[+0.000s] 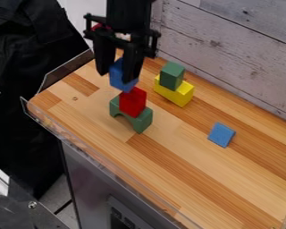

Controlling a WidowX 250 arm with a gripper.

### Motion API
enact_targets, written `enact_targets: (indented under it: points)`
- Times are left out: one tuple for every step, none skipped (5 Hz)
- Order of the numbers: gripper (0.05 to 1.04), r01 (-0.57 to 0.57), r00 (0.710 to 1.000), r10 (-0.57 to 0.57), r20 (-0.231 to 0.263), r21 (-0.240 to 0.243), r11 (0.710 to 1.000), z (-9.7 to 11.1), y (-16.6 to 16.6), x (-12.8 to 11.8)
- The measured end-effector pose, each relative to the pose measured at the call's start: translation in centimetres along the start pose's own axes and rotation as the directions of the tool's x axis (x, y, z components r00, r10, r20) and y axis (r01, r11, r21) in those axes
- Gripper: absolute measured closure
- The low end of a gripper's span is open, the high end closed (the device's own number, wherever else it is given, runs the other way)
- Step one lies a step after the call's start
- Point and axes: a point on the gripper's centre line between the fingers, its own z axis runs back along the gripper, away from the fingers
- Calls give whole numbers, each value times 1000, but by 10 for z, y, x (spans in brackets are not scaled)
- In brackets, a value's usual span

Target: Put the blue cube on red cube

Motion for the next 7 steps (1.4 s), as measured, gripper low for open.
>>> enact_targets:
  points:
    - [547, 10, 1000, -10, -8, -4, 1000, -5, -3, 3]
    - [546, 14, 1000, -14, -17, -7, 1000, -10, -4, 5]
    - [547, 12, 1000, -12, -16, -6, 1000, -10, -5, 5]
    - [546, 17, 1000, -17, -16, -4, 1000, -10, -7, 5]
    - [546, 19, 1000, -20, -20, -3, 1000, -11, -9, 5]
    - [546, 25, 999, -25, -22, 2, 1000, -13, -12, 6]
    - [473, 22, 999, -22, -27, 8, 1000, -14, -12, 6]
